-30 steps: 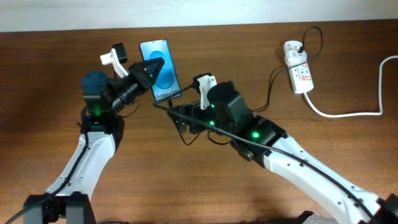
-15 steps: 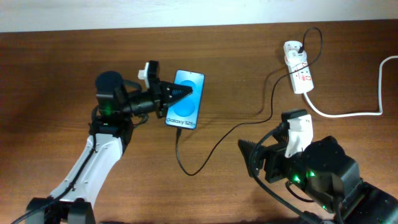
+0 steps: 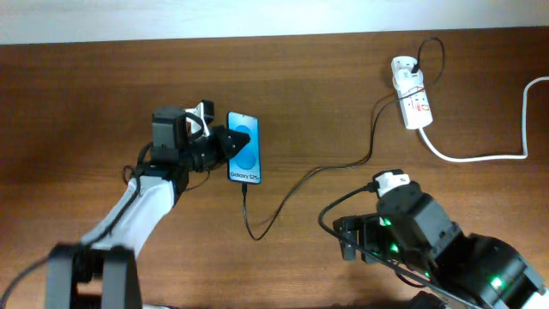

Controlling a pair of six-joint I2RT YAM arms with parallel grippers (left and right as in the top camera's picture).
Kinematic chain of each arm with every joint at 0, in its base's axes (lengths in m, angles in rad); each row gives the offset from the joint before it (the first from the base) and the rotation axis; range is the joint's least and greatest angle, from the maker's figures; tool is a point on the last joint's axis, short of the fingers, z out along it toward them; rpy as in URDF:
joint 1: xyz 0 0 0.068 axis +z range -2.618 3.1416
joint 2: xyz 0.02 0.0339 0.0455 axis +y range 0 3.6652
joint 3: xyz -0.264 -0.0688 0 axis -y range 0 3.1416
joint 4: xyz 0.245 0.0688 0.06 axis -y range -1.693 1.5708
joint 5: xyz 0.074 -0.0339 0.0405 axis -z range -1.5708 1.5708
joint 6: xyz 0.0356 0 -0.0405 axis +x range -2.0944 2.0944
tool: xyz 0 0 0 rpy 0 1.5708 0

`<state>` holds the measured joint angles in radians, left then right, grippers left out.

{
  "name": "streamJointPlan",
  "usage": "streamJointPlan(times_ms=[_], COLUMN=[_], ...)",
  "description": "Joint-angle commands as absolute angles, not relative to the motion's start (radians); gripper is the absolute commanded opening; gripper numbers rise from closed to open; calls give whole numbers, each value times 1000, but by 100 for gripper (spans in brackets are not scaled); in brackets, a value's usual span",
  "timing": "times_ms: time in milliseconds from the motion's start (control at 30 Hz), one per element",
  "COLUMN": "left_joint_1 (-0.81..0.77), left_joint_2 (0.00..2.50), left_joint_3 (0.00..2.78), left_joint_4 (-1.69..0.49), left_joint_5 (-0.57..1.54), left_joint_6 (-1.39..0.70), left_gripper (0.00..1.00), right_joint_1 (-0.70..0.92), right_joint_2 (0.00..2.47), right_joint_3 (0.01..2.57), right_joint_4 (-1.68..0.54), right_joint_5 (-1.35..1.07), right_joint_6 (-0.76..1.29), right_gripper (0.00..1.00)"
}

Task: Plug charger to phone and switch on socket
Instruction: 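Lower the blue phone flat onto the table with the left gripper and release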

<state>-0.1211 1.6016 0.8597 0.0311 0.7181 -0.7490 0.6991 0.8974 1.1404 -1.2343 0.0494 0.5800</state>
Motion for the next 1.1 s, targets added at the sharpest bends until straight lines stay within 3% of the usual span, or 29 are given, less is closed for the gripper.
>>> streamJointPlan(times_ms=[0, 333, 500, 600, 700, 767, 867, 1033, 1067], left_joint_1=[-105, -105, -105, -105, -105, -105, -105, -105, -105], left_joint_2=[1710, 1834, 1838, 1838, 1838, 1838, 1838, 1838, 1838], left_joint_3=[866, 866, 866, 866, 866, 866, 866, 866, 866], left_joint_4=[104, -86, -104, -152, -216, -265, -313, -326, -336], left_joint_5=[704, 440, 421, 385, 336, 291, 235, 235, 226], left_joint_6=[-681, -649, -649, -649, -649, -649, -649, -649, -649], left_gripper=[6, 13, 31, 32, 44, 63, 79, 82, 90], right_joint_1=[693, 693, 693, 693, 693, 693, 693, 693, 693], right_joint_2=[957, 1176, 1176, 1176, 1176, 1176, 1177, 1187, 1187], right_joint_3=[1143, 1143, 1143, 1143, 1143, 1143, 1142, 1128, 1121], right_joint_4=[-1237, -1257, -1257, -1257, -1256, -1256, -1252, -1220, -1203], right_joint_5=[7, 4, 12, 12, 12, 12, 22, 23, 23], right_joint_6=[590, 589, 589, 589, 589, 589, 589, 589, 589], right_gripper=[98, 98, 98, 98, 98, 98, 98, 98, 98])
